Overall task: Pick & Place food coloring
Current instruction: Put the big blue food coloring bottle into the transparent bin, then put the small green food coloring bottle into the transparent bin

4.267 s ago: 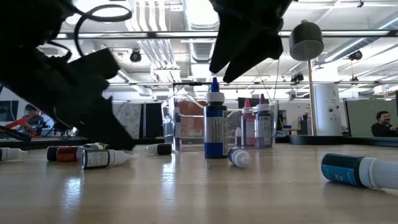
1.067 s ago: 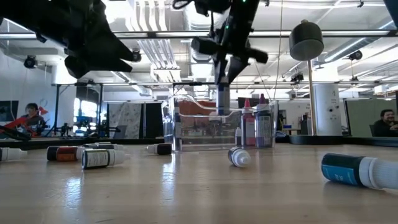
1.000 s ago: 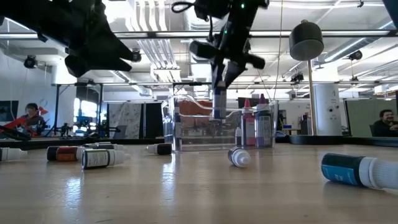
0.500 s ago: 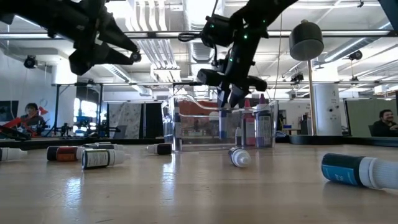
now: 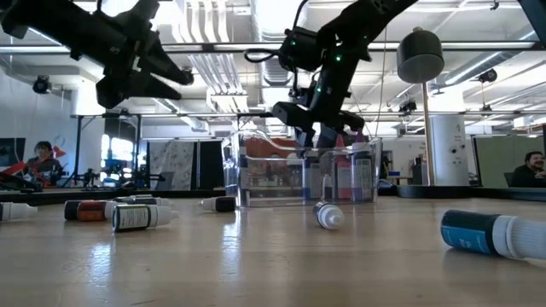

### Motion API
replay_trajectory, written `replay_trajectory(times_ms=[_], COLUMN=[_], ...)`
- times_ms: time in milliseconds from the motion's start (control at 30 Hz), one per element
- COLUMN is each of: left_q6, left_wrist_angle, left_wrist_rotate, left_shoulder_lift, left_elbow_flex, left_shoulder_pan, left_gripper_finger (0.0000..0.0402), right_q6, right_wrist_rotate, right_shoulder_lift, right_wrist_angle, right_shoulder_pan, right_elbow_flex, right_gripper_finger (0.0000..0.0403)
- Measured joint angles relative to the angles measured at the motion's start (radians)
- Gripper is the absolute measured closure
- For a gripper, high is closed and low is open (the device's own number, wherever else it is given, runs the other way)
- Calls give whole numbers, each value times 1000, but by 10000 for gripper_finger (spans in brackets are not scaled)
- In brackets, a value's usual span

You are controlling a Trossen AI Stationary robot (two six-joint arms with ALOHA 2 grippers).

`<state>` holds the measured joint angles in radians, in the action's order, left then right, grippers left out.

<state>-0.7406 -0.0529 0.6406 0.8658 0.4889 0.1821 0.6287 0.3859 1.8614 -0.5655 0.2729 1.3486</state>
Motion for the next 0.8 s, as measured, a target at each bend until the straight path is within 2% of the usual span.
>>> replay_trajectory(times_ms=[133,467,533,667,800], left_q6=[-4,-149,-186,-256,-233], left_wrist_angle=[-54,-280,-350,-465,-478], left_wrist_rotate=[-22,-40,-88,-279,-409], left_shoulder_lift=[0,2,9,46,98], left_elbow_flex=[0,-1,-1,-2,-2], left_shoulder_pan=[-1,-27,-50,-143,-238], left_gripper_finger=[252,252,252,252,252], right_q6=[-81,-246,-264,-263,-224], right_wrist_rotate=[6,6,6,7,10], right_shoulder_lift=[-1,-6,-9,-9,-10], right_wrist_angle=[3,-8,-29,-128,-230], right_shoulder_pan=[-1,-47,-63,-98,-139], right_elbow_flex=[36,143,173,241,297], right_gripper_finger=[180,148,142,133,128])
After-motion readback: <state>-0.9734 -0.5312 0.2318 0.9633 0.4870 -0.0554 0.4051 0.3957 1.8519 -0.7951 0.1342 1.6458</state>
